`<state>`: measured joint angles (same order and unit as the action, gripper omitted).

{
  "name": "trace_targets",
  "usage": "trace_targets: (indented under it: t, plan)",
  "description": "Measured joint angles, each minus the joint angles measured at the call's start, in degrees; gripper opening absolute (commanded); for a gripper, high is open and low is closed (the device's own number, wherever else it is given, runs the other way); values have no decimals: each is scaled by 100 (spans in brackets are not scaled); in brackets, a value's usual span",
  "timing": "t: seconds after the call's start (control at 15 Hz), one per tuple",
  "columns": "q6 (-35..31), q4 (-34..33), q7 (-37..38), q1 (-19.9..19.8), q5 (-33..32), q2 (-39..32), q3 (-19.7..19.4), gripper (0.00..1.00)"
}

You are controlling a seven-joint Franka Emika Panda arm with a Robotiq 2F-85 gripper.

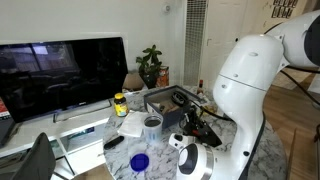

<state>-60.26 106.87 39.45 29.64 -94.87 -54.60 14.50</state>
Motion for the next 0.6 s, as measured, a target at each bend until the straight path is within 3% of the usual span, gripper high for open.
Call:
trace_targets:
  t: [0.6]
  plan:
    - [413, -49, -18, -1, -194, -219, -7, 1]
